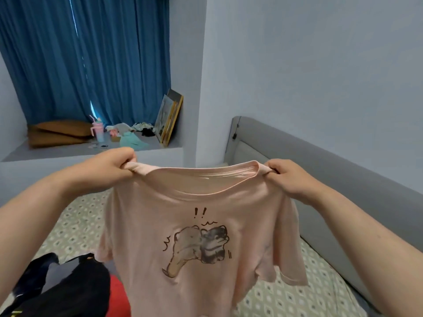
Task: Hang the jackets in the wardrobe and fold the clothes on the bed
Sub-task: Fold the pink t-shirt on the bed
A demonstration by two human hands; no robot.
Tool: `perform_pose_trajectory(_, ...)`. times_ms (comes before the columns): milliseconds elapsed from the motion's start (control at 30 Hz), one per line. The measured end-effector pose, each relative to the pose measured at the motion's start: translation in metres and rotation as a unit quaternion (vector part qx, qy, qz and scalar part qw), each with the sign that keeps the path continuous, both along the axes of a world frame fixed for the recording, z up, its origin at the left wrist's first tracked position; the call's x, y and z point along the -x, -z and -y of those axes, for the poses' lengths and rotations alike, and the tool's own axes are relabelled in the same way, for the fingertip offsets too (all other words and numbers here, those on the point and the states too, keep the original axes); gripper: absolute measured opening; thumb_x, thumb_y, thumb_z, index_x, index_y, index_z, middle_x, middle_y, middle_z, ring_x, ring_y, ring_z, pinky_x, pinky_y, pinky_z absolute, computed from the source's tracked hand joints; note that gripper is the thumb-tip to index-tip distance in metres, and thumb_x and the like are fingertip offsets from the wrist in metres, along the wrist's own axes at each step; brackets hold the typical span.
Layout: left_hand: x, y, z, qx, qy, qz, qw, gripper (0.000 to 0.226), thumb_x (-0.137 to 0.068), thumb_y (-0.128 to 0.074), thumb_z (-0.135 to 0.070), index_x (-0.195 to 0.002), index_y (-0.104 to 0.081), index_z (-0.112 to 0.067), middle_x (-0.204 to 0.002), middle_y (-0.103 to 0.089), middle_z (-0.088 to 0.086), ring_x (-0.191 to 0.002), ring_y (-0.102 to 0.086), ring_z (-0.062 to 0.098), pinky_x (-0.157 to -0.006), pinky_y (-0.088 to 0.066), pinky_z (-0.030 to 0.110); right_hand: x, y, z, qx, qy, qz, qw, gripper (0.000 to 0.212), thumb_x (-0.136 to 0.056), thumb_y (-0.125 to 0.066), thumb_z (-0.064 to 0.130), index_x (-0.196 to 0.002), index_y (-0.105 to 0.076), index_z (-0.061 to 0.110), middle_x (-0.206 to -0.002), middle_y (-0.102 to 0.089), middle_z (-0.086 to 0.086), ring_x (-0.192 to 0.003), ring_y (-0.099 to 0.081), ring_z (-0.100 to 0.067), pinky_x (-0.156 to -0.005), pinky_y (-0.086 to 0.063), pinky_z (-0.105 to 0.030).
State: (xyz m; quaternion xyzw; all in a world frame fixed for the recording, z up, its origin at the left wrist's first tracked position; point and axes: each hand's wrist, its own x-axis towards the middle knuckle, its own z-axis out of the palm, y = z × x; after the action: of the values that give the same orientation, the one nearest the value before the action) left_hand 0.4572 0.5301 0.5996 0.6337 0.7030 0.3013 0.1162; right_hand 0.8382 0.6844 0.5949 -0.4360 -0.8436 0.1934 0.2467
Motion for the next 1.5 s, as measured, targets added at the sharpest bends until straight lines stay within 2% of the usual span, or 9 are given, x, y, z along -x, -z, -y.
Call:
perform_pose_trajectory(100,-0.032,0.014,-0.021,0.0,-0.018,-0.001,1.0,0.014,-0.086,-0.063,-0.008,-0.075,-0.058,-0.016,-0.073,-0.058,-0.001,-0.067,-0.049,0.014,-0.06,-0.036,0.034,-0.037,0.009,-0.024,-0.038,0.019,-0.009,0.999,0.027,-0.097,-0.052,0.016,-0.07,-0.056,0.018,-0.066,-0.053,0.01,-0.063,-0.046,-0.005,-0.054,-0.033,-0.017)
perform_pose_trajectory(333,-0.099,0.062,-0.062,0.066,-0.015,-0.012,0.998,0.018,-0.08,-0.078,-0.025,-0.073,-0.067,-0.037,-0.072,-0.066,-0.014,-0.065,-0.059,0.005,-0.061,-0.043,0.031,-0.129,0.058,-0.071,-0.057,0.084,-0.004,0.995,0.042,-0.1,-0.054,0.035,-0.065,-0.044,0.015,-0.062,-0.049,0.004,-0.06,-0.044,-0.009,-0.052,-0.029,-0.023)
perform_pose_trajectory(567,-0.149,0.079,-0.093,0.125,-0.019,-0.034,0.991,0.025,-0.08,-0.079,-0.036,-0.068,-0.07,-0.016,-0.067,-0.068,0.001,-0.069,-0.064,0.021,-0.059,-0.041,0.032,-0.191,0.075,-0.061,-0.04,0.141,0.03,0.989,0.045,-0.093,-0.063,0.04,-0.063,-0.048,0.01,-0.06,-0.052,0.0,-0.059,-0.045,-0.013,-0.054,-0.031,-0.03)
perform_pose_trajectory(667,-0.154,0.075,-0.095,0.116,0.002,0.03,0.993,0.024,-0.087,-0.073,-0.034,-0.08,-0.073,-0.012,-0.08,-0.072,0.01,-0.08,-0.068,0.029,-0.066,-0.044,0.034,-0.207,0.07,-0.04,-0.026,0.166,0.028,0.985,0.043,-0.091,-0.065,0.039,-0.064,-0.053,0.008,-0.06,-0.052,0.001,-0.059,-0.045,-0.013,-0.053,-0.031,-0.027)
perform_pose_trajectory(800,-0.151,0.064,-0.086,0.143,0.082,0.107,0.981,0.041,-0.073,-0.085,-0.043,-0.076,-0.067,-0.007,-0.071,-0.067,0.007,-0.066,-0.061,0.021,-0.062,-0.04,0.032,-0.218,0.061,-0.006,-0.025,0.211,0.046,0.976,0.038,-0.09,-0.066,0.042,-0.07,-0.063,0.01,-0.068,-0.063,-0.002,-0.068,-0.056,-0.017,-0.057,-0.037,-0.03)
perform_pose_trajectory(967,-0.145,0.052,-0.081,0.157,0.15,0.335,0.917,0.03,-0.063,-0.063,-0.032,-0.073,-0.055,-0.005,-0.072,-0.042,0.01,-0.065,-0.039,0.023,-0.057,-0.03,0.035,-0.227,0.054,0.02,-0.022,0.255,0.045,0.966,0.037,-0.087,-0.067,0.044,-0.069,-0.063,0.012,-0.07,-0.065,-0.001,-0.07,-0.058,-0.016,-0.057,-0.038,-0.03)
perform_pose_trajectory(1033,-0.148,0.049,-0.089,0.153,0.141,0.313,0.927,0.013,-0.074,-0.058,-0.016,-0.069,-0.052,-0.006,-0.069,-0.039,0.01,-0.058,-0.037,0.021,-0.048,-0.029,0.027,-0.227,0.056,0.019,-0.017,0.269,0.045,0.962,0.036,-0.087,-0.067,0.044,-0.069,-0.064,0.012,-0.07,-0.065,-0.001,-0.07,-0.058,-0.016,-0.057,-0.038,-0.03)
perform_pose_trajectory(1267,-0.16,0.12,-0.142,0.121,0.109,0.2,0.966,0.039,-0.086,-0.057,0.001,-0.053,-0.054,-0.019,-0.052,-0.043,-0.004,-0.046,-0.037,0.006,-0.042,-0.026,0.024,-0.233,0.109,-0.03,0.016,0.276,0.07,0.959,0.039,-0.086,-0.067,0.043,-0.063,-0.057,0.014,-0.062,-0.059,0.003,-0.063,-0.054,-0.012,-0.053,-0.035,-0.03)
perform_pose_trajectory(1500,-0.21,0.266,-0.228,0.039,0.023,0.122,0.991,0.034,-0.092,-0.065,-0.014,-0.061,-0.052,-0.01,-0.053,-0.048,-0.005,-0.051,-0.044,0.002,-0.05,-0.031,0.017,-0.262,0.236,-0.152,0.082,0.246,0.089,0.962,0.044,-0.088,-0.066,0.049,-0.058,-0.048,0.023,-0.06,-0.054,0.01,-0.061,-0.05,-0.008,-0.05,-0.028,-0.026)
